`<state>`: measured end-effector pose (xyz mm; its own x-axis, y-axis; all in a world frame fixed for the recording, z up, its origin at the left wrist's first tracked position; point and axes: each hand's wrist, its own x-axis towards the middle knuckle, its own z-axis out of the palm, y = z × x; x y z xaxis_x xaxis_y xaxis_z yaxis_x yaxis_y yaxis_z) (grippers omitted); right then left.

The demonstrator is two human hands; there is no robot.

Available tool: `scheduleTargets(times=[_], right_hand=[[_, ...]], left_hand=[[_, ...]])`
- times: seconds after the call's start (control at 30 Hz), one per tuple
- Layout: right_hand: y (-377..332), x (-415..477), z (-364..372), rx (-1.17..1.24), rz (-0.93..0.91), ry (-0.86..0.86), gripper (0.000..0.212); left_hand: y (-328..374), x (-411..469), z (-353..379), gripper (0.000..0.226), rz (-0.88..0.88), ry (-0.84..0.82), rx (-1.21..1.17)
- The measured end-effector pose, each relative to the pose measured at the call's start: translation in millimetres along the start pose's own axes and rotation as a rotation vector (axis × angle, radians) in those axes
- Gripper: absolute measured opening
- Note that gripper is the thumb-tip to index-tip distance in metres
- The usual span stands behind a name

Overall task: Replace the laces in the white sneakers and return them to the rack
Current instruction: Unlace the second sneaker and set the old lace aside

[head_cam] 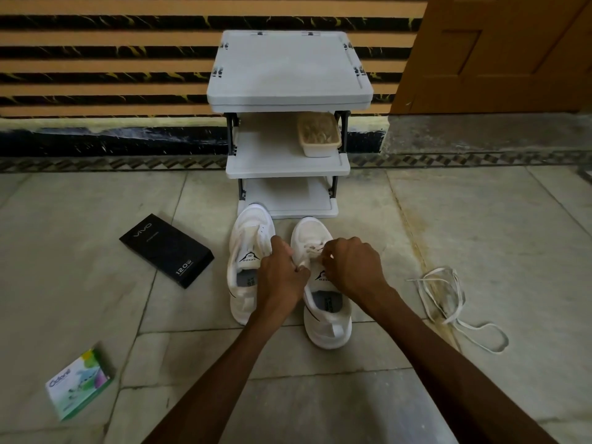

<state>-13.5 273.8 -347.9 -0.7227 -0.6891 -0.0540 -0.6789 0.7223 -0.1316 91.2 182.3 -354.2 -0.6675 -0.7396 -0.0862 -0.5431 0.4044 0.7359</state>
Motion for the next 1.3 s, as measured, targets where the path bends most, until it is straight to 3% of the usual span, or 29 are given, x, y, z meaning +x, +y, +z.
scheduleTargets(times=[0.07, 0.13, 0.2, 0.27, 0.33, 0.5, 0.73, 0.83, 0.97, 1.03, 1.13, 1.17, 1.2, 1.23, 1.3], right_hand=[[4.2, 1.2, -1.8, 0.085, -0.026, 0.008, 0.021], [8.5, 4.4, -8.3, 0.342, -0.042, 0.026, 0.023], [16.7, 6.4, -13.3, 0.457, -0.012, 0.14, 0.026], [23.9, 4.6, -15.2, 0.081, 0.027, 0.258, 0.023], [24.7, -1.3, -12.7, -0.222, 0.11, 0.2, 0.028], [12.0, -20.5, -9.6, -0.002, 0.133, 0.126, 0.036], [5.9, -25.4, -1.3, 0.069, 0.054, -0.004, 0.028], [14.9, -24.0, 4.1, 0.184, 0.151, 0.038, 0.028], [30.0, -26.0, 16.5, 0.628, 0.426, 0.019, 0.028], [32.2, -27.6, 19.9, 0.774, 0.489, 0.008, 0.026], [30.7, -30.1, 20.4, 0.71, 0.421, 0.02, 0.028], [30.3, -31.0, 20.2, 0.696, 0.407, 0.023, 0.027], [30.0, -31.2, 20.7, 0.703, 0.4, 0.026, 0.026], [30.2, -31.2, 21.7, 0.713, 0.404, 0.033, 0.025], [30.3, -31.3, 23.9, 0.714, 0.408, 0.047, 0.024]], left_hand=[[0.3, -0.7, 0.6, 0.036, 0.011, 0.006, -0.005], [0.1, -1.8, 1.1, 0.031, 0.049, 0.0, 0.011], [2.8, -3.4, 2.0, 0.026, 0.107, -0.045, 0.056], [7.0, -4.5, 5.0, 0.033, 0.165, -0.103, 0.147], [9.8, -3.6, 10.0, 0.043, 0.191, -0.143, 0.221], [11.7, -2.6, 18.6, 0.036, 0.237, -0.079, 0.333], [7.5, 2.2, 27.3, 0.023, 0.279, -0.092, 0.428], [5.3, 9.8, 29.4, 0.025, 0.239, -0.115, 0.219], [8.6, 16.5, 21.3, 0.041, -0.114, -0.232, -0.607], [7.2, 17.8, 18.9, 0.041, -0.191, -0.29, -0.735], [7.5, 27.1, 10.6, 0.014, -0.075, -0.403, -0.52], [6.3, 33.0, 7.1, 0.012, -0.004, -0.459, -0.366], [5.2, 37.9, 4.7, 0.028, 0.079, -0.497, -0.178], [4.8, 40.3, 3.9, 0.034, 0.151, -0.498, -0.01], [8.2, 40.7, 6.9, 0.029, 0.305, -0.346, 0.115]])
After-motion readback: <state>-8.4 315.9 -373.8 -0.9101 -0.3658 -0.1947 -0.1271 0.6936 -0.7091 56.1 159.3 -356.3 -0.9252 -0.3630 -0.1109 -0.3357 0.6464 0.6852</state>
